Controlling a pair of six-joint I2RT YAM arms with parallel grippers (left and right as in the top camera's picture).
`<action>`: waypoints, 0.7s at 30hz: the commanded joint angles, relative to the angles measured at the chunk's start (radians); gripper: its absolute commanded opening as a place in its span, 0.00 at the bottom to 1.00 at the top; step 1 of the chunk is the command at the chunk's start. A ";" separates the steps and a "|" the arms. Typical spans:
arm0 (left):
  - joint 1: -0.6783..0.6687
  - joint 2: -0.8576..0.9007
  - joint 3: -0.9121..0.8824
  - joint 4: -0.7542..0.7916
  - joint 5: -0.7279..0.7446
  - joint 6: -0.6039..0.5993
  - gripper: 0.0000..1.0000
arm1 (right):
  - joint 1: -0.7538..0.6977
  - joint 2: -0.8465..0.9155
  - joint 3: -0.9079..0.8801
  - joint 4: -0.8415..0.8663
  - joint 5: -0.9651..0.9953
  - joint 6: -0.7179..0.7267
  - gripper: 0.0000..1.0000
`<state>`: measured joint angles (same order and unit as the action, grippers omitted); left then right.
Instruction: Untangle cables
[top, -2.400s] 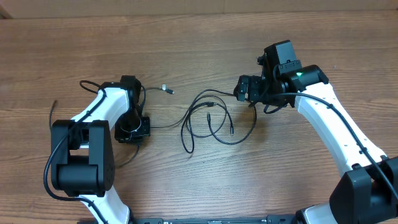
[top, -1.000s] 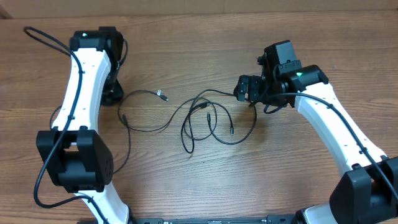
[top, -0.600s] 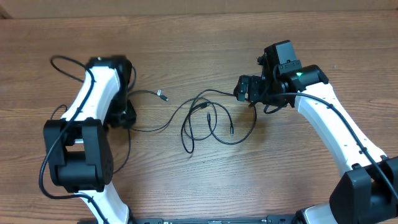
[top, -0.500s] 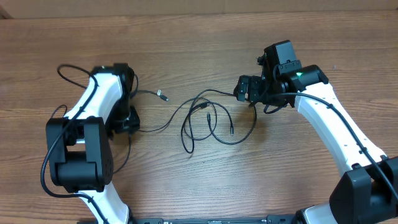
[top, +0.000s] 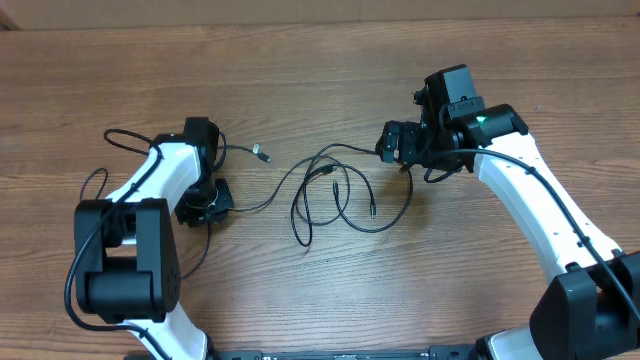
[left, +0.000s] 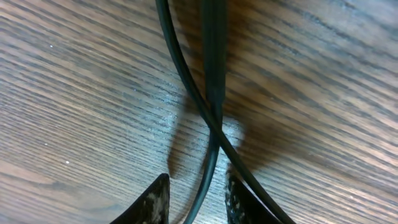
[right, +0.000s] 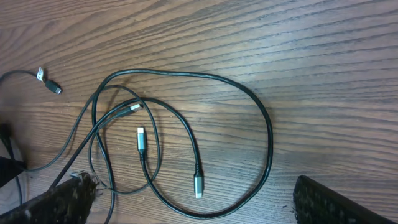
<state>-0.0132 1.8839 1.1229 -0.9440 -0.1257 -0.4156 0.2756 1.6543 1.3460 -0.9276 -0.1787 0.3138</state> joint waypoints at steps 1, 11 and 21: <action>0.003 0.064 -0.096 0.037 0.015 0.000 0.31 | -0.002 0.003 -0.005 0.003 0.006 0.000 1.00; 0.005 0.049 -0.123 0.041 0.085 0.071 0.04 | -0.002 0.003 -0.005 0.003 0.006 0.000 1.00; 0.054 -0.223 0.014 -0.076 0.320 0.079 0.05 | -0.002 0.003 -0.005 0.003 0.006 0.000 1.00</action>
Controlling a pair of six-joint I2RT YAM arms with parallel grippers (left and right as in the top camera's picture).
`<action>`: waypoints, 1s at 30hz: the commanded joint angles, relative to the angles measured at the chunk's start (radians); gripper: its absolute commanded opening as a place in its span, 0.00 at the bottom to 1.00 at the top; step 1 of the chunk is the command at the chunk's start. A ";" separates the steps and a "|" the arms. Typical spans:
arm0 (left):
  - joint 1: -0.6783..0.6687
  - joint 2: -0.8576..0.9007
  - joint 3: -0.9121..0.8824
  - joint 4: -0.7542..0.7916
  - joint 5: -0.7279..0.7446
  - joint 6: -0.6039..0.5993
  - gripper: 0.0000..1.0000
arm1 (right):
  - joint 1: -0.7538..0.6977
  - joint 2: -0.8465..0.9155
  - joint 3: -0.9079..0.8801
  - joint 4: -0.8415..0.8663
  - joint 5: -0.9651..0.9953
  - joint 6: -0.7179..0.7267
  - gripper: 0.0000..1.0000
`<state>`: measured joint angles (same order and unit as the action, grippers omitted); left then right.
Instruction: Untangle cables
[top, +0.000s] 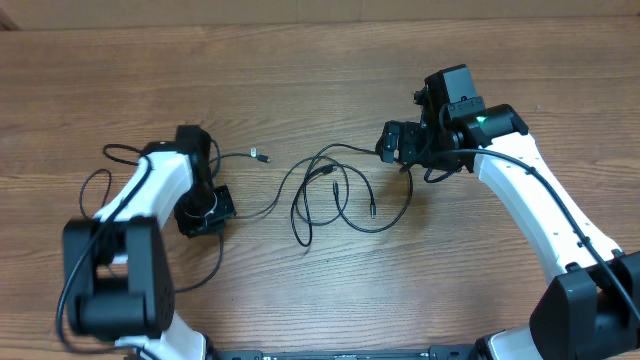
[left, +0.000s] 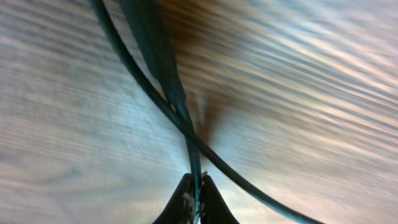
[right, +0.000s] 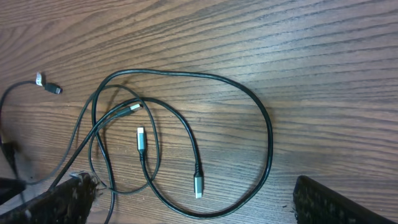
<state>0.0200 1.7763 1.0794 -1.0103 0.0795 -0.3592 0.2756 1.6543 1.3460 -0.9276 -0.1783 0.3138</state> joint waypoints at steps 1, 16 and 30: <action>0.027 -0.139 0.068 -0.018 0.124 0.023 0.14 | -0.002 0.003 -0.005 0.003 0.006 0.000 1.00; 0.072 -0.188 0.179 -0.252 0.131 0.136 0.17 | -0.002 0.003 -0.005 0.003 0.006 0.000 1.00; 0.072 -0.188 0.070 -0.302 -0.335 -0.193 0.99 | -0.002 0.003 -0.005 0.003 0.006 0.000 1.00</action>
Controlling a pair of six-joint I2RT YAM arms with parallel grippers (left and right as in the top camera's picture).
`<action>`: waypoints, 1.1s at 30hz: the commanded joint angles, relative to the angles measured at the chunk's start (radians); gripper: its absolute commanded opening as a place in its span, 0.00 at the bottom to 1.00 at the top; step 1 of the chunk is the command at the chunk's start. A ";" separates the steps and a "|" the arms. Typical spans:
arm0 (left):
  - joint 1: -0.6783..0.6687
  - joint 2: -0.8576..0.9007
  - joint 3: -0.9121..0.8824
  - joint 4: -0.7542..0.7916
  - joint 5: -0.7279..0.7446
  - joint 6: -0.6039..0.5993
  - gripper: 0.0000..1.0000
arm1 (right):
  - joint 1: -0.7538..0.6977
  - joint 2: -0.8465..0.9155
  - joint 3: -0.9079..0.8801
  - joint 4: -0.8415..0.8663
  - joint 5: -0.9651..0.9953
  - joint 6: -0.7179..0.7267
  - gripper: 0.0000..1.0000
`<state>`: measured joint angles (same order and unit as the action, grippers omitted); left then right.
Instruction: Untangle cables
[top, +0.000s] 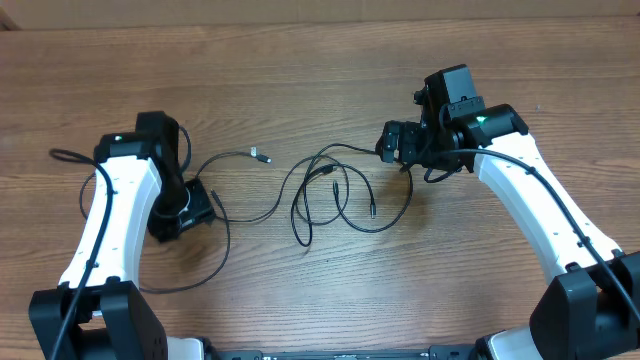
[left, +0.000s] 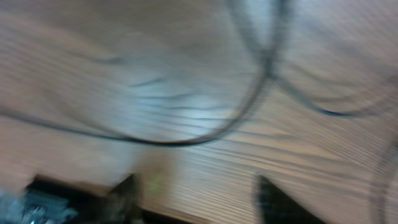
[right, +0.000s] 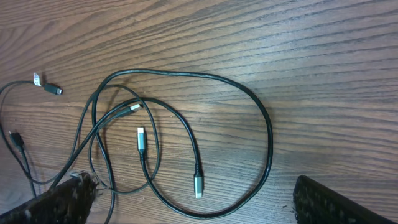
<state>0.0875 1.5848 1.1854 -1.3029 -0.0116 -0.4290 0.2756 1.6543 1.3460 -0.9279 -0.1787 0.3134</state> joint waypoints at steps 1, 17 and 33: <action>0.006 0.003 -0.043 -0.025 -0.325 -0.167 1.00 | -0.002 0.003 -0.005 0.004 0.006 0.000 1.00; 0.215 0.006 -0.052 0.140 -0.660 -0.654 1.00 | -0.002 0.003 -0.005 0.004 0.006 0.001 1.00; 0.275 0.117 -0.053 0.315 -0.418 -0.075 0.92 | -0.002 0.003 -0.005 0.004 0.006 0.001 1.00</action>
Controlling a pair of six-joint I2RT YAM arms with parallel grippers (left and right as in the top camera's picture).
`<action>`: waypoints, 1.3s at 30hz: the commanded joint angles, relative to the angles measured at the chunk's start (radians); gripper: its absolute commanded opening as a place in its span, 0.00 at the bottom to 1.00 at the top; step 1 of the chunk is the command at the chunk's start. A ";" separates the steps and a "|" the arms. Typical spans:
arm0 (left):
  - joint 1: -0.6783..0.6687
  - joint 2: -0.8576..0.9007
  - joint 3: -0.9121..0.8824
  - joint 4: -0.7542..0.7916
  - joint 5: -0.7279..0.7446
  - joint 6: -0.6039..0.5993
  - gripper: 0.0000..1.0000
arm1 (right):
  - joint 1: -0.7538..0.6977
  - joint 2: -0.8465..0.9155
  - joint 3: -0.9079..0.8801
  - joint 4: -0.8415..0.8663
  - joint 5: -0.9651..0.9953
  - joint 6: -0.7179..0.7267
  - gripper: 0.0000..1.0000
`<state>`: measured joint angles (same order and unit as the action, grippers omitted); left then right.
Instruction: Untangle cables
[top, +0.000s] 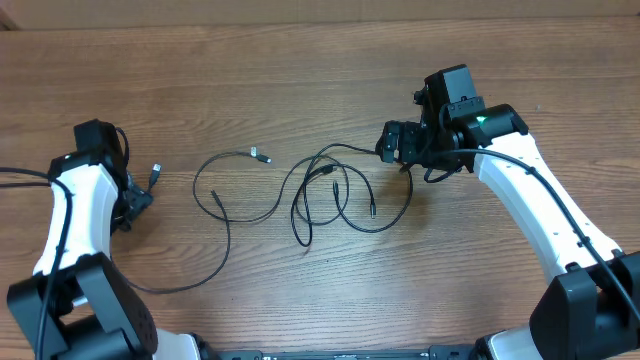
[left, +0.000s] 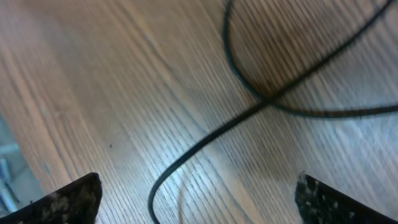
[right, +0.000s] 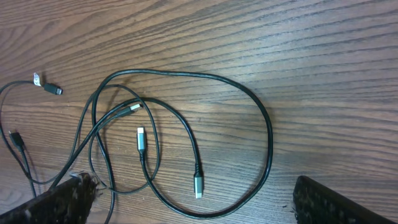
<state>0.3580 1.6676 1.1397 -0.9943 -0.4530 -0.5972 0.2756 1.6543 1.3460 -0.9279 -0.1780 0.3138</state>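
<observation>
The tangle of black cables (top: 335, 195) lies mid-table, its loops and silver plugs (right: 142, 140) plain in the right wrist view. One thin cable (top: 225, 180) with a plug (top: 261, 156) curves out of it to the left. Another thin cable (top: 222, 245) trails toward the lower left. My left gripper (top: 133, 205) is far left, open, over crossing cable strands (left: 267, 99) with nothing between its fingers (left: 68, 199). My right gripper (top: 393, 143) hovers open just right of the tangle, also holding nothing (right: 193, 199).
A small loose plug (top: 155, 172) lies next to the left gripper. A cable (top: 25, 175) runs off the table's left edge. Bare wooden tabletop (top: 320, 60) stretches behind and in front of the cables.
My left arm has moved further left, away from the thin cables, and its fingers stand wide apart. A small plug now shows beside it. The right arm and the tangle are unchanged.
My left gripper's fingers first stood closely around a thin cable left of the tangle, then shut on it. Later the arm was further left with fingers apart and the thin cables spread leftward. Now it is at the far left, open. The right arm stayed still.
</observation>
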 joint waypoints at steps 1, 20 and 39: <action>0.008 0.049 -0.008 0.014 0.019 0.095 0.86 | -0.002 0.003 -0.005 0.004 0.005 0.000 1.00; 0.152 0.177 0.038 0.005 0.159 0.103 0.04 | -0.002 0.003 -0.005 0.004 0.005 0.000 1.00; 0.152 -0.252 1.089 0.061 0.293 0.201 0.04 | -0.002 0.003 -0.005 0.004 0.005 0.000 1.00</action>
<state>0.5114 1.4506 2.1464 -0.9871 -0.2367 -0.4732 0.2756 1.6543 1.3460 -0.9279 -0.1780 0.3138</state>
